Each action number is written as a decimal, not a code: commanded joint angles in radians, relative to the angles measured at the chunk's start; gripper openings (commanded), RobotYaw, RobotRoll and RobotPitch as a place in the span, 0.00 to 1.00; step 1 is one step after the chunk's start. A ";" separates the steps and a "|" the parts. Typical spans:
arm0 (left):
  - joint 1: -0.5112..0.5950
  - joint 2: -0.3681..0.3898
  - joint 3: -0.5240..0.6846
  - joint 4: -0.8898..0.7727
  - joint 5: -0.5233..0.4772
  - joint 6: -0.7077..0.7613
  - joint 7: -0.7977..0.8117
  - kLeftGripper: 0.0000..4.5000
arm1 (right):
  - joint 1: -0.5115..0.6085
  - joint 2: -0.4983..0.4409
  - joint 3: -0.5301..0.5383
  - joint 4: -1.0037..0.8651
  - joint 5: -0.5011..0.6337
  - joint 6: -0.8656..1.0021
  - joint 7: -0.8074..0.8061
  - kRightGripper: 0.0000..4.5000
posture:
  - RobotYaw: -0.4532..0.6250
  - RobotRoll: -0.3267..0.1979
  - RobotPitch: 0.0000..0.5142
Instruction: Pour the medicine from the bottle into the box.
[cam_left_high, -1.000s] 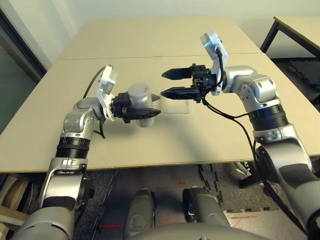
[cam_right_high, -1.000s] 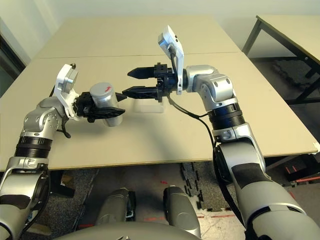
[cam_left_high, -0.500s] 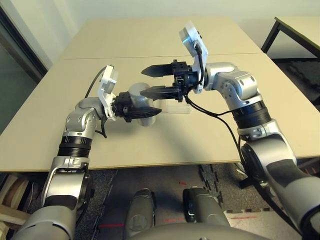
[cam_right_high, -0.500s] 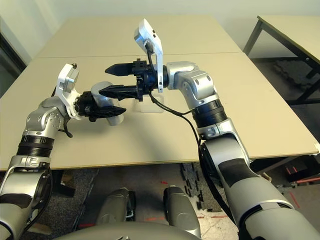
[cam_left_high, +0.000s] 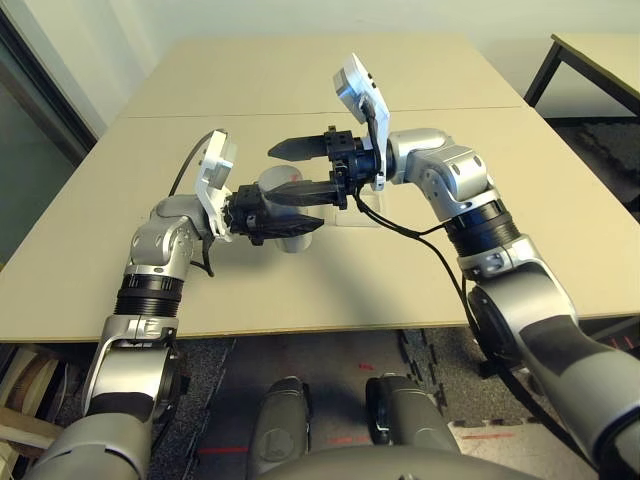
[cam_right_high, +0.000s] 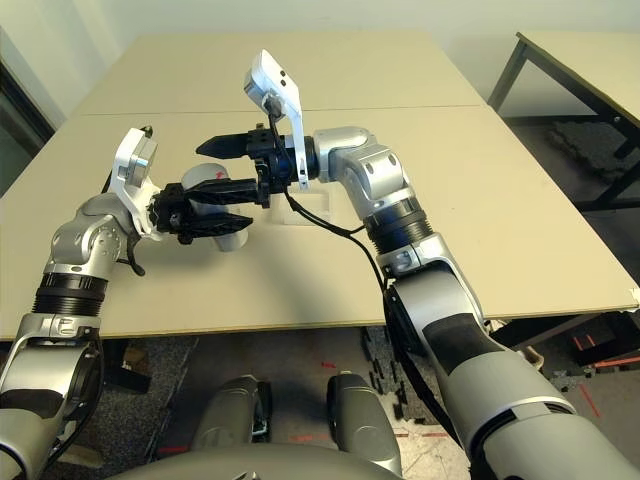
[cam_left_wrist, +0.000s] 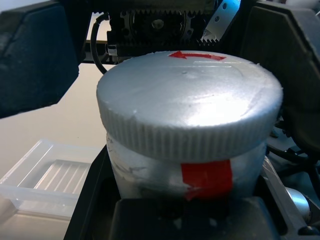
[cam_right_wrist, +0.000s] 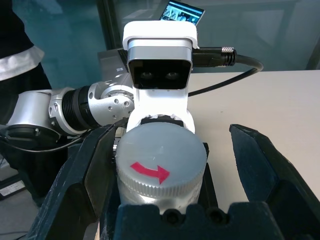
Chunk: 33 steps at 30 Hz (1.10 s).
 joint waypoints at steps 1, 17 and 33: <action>-0.005 0.000 -0.005 0.004 -0.007 -0.004 -0.005 0.59 | -0.018 0.004 0.014 0.024 -0.019 -0.014 -0.003 1.00 | 0.39 0.62 0.10; -0.014 0.010 -0.004 0.028 -0.001 -0.015 -0.014 0.59 | -0.007 -0.063 -0.038 0.015 0.003 0.006 -0.005 1.00 | 0.37 0.62 0.08; -0.041 0.014 -0.005 0.057 0.004 -0.025 -0.026 0.59 | 0.003 -0.243 -0.125 0.051 0.011 -0.002 -0.024 1.00 | 0.36 0.62 0.07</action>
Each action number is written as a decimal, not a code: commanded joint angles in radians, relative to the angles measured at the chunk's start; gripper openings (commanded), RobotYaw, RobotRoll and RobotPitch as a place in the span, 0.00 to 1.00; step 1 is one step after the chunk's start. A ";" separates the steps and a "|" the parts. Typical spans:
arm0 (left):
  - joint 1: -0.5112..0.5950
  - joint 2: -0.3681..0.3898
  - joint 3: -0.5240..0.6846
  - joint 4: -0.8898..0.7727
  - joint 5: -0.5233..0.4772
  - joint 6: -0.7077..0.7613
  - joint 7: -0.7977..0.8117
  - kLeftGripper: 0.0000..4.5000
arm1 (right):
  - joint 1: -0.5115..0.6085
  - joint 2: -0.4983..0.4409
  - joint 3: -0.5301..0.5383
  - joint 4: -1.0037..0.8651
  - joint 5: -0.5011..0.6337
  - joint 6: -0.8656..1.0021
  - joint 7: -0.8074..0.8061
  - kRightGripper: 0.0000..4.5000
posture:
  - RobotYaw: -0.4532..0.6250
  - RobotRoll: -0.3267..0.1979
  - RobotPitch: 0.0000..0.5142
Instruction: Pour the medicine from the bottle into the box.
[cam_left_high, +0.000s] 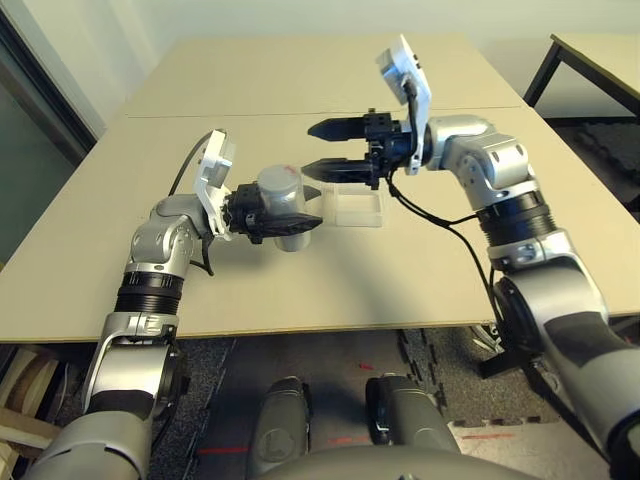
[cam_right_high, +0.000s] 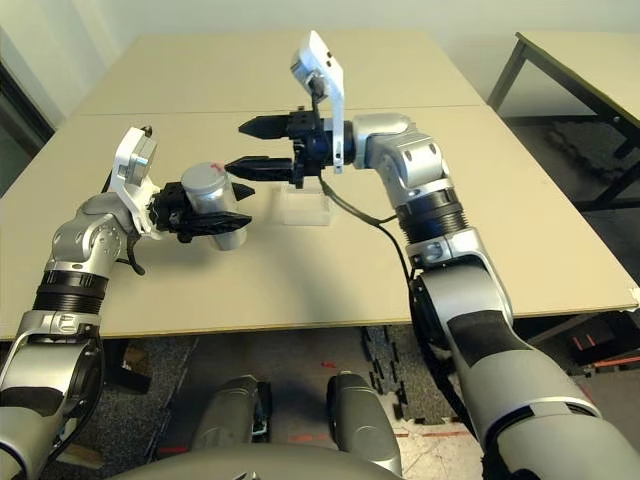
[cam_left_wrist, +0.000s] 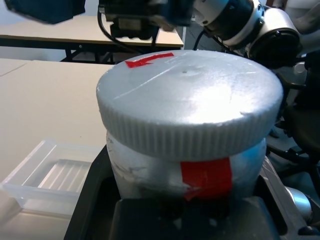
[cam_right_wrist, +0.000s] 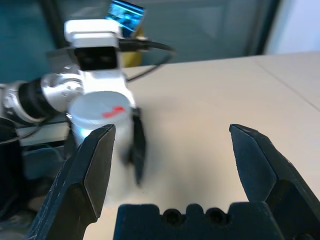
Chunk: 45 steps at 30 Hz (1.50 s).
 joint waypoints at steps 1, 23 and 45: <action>-0.024 0.009 -0.004 0.020 0.003 -0.009 -0.014 0.59 | 0.004 -0.023 -0.025 0.023 -0.006 -0.016 -0.006 1.00 | 0.36 0.62 0.07; -0.040 0.011 -0.006 0.066 0.019 -0.037 -0.012 0.59 | 0.031 0.123 0.089 -0.193 0.016 0.081 -0.025 1.00 | 0.36 0.62 0.08; -0.035 0.000 -0.010 0.062 0.021 -0.045 -0.008 0.59 | -0.037 0.233 0.170 -0.075 -0.076 -0.022 -0.063 1.00 | 0.38 0.62 0.08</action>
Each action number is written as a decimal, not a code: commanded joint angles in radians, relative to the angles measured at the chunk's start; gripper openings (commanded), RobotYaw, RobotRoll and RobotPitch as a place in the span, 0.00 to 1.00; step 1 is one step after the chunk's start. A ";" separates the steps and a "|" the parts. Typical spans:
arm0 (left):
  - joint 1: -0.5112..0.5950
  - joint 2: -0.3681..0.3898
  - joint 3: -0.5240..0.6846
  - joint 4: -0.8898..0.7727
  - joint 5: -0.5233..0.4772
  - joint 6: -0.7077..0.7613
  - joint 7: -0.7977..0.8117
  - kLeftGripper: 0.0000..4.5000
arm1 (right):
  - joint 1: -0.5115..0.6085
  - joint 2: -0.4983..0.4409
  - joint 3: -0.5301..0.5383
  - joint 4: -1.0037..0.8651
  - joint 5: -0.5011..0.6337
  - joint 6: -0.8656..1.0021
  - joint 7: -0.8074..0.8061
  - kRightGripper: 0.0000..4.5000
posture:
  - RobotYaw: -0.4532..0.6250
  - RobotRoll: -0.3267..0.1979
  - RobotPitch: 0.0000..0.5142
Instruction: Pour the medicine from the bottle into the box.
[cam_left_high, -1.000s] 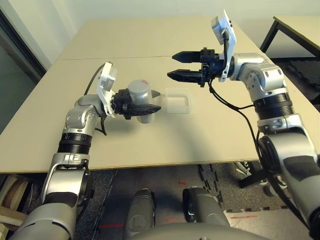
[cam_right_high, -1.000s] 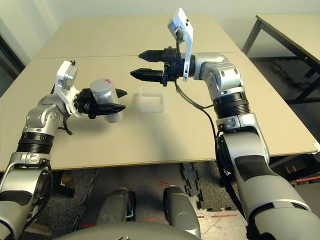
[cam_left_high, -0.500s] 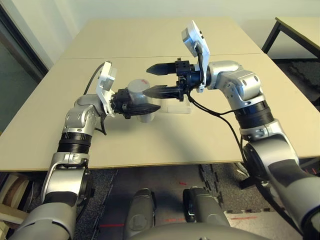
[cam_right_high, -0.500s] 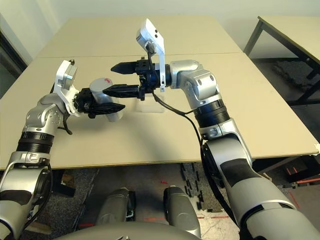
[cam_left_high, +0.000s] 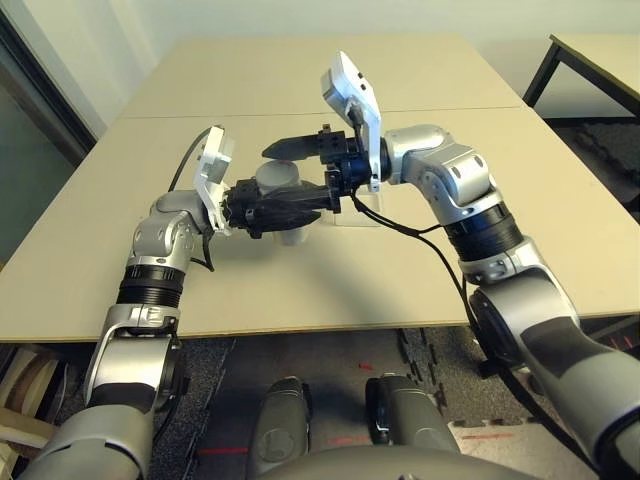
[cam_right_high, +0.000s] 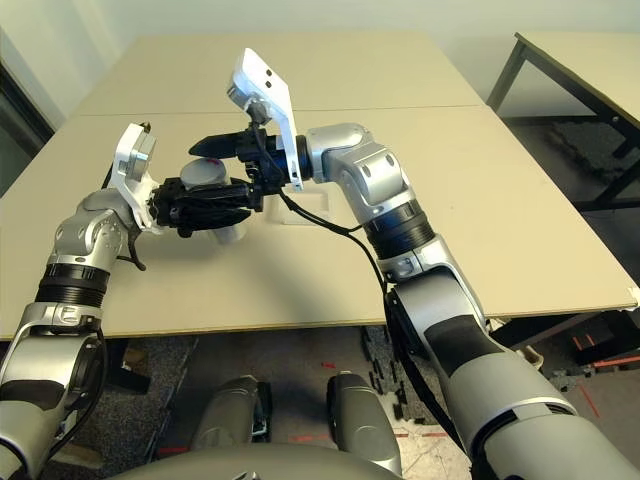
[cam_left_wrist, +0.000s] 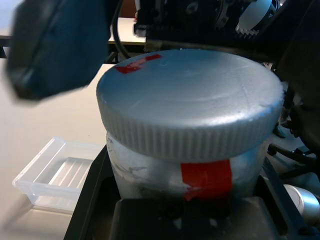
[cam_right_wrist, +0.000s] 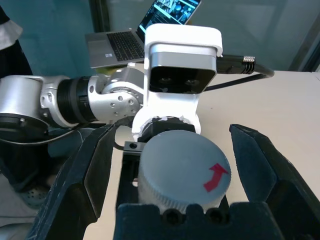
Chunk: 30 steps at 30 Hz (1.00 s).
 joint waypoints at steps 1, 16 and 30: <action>-0.001 0.004 -0.008 -0.018 0.004 0.003 0.001 0.59 | -0.027 0.010 0.006 0.034 -0.020 -0.024 -0.006 1.00 | 0.38 0.62 0.08; -0.002 0.004 -0.008 -0.025 0.002 0.005 0.001 0.59 | -0.056 0.014 -0.028 0.138 -0.039 -0.060 -0.037 1.00 | 0.37 0.62 0.07; -0.013 0.006 -0.014 0.003 0.011 -0.007 -0.006 0.59 | -0.024 -0.080 -0.089 0.043 0.038 0.046 -0.034 1.00 | 0.36 0.62 0.07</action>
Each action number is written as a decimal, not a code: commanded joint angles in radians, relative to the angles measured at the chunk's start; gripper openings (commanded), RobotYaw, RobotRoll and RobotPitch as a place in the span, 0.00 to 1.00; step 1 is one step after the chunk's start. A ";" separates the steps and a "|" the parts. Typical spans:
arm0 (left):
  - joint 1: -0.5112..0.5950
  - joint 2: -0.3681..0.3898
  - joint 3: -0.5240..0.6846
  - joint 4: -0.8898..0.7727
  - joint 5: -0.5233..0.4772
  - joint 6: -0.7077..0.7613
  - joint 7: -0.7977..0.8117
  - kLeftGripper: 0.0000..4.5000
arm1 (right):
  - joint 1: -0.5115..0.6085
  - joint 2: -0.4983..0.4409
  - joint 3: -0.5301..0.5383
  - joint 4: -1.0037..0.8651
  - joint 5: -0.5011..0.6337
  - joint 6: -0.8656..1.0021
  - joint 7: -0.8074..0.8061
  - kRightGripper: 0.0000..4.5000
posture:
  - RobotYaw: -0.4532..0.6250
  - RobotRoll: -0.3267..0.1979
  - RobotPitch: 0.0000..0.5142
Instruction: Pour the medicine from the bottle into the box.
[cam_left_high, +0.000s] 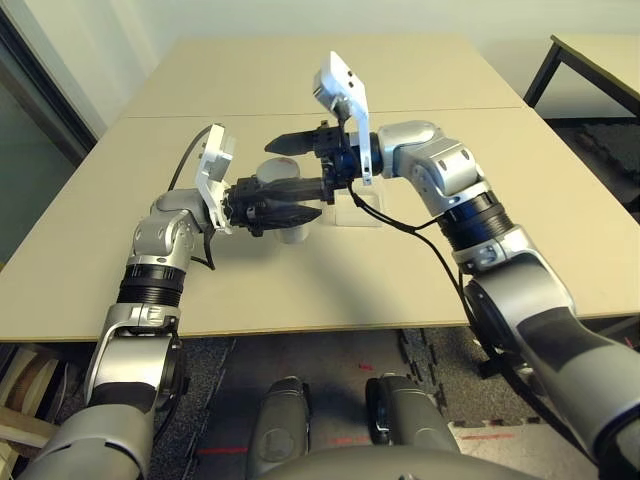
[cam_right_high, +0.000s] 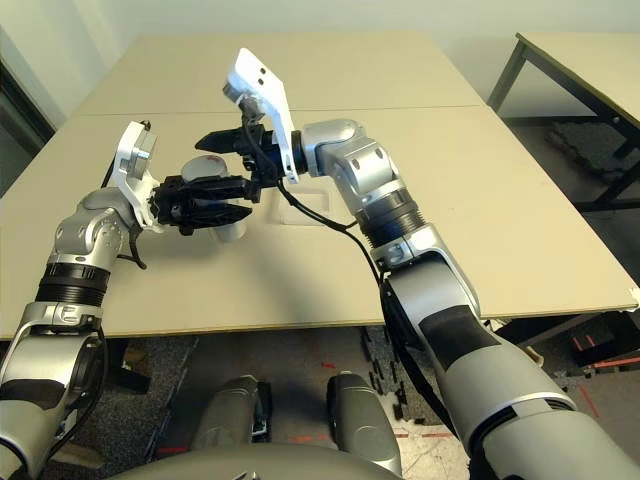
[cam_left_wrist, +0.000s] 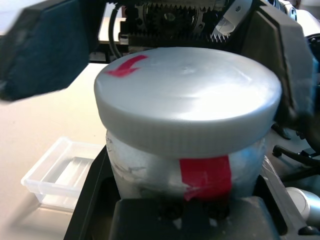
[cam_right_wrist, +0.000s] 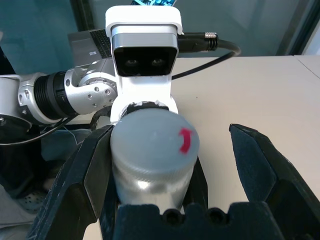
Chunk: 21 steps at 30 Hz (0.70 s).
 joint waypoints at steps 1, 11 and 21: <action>-0.007 0.004 -0.016 0.007 0.010 -0.013 -0.025 0.59 | 0.003 -0.035 -0.062 -0.020 0.020 0.026 -0.024 1.00 | 0.35 0.62 0.07; -0.013 0.009 -0.014 0.021 0.013 -0.018 -0.035 0.59 | 0.023 -0.101 -0.096 -0.020 0.046 0.053 -0.034 1.00 | 0.36 0.62 0.07; -0.013 0.009 -0.012 0.025 0.014 -0.021 -0.037 0.59 | 0.064 -0.229 -0.132 -0.022 0.031 0.060 -0.029 1.00 | 0.34 0.62 0.07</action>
